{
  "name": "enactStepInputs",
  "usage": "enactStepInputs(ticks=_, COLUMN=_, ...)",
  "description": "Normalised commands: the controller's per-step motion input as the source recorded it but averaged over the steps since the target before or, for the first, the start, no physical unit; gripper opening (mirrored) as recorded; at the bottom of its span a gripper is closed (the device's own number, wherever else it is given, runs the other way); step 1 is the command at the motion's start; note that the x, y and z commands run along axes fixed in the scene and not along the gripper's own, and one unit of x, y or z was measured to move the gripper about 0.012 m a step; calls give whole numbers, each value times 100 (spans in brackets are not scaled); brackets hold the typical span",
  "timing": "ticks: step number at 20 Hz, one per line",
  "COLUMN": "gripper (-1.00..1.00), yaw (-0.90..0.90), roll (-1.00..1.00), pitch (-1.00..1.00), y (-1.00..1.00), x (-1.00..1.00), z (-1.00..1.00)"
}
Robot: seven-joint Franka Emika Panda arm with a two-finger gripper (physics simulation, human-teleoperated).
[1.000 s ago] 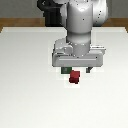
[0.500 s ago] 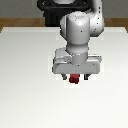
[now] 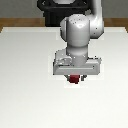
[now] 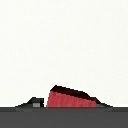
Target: Place the red cube on top of the green cube.
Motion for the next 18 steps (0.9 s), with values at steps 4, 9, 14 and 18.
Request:
enactStepInputs(ticks=4, gripper=-100, yaw=0, roll=0, pitch=0, y=0, x=0, z=25)
enactStepInputs(ticks=9, gripper=-100, yaw=0, roll=0, pitch=0, y=0, x=0, z=80)
enactStepInputs(ticks=14, gripper=-100, yaw=0, roll=0, pitch=0, y=0, x=0, z=100)
enactStepInputs(ticks=18, gripper=-100, yaw=0, roll=0, pitch=0, y=0, x=0, z=75)
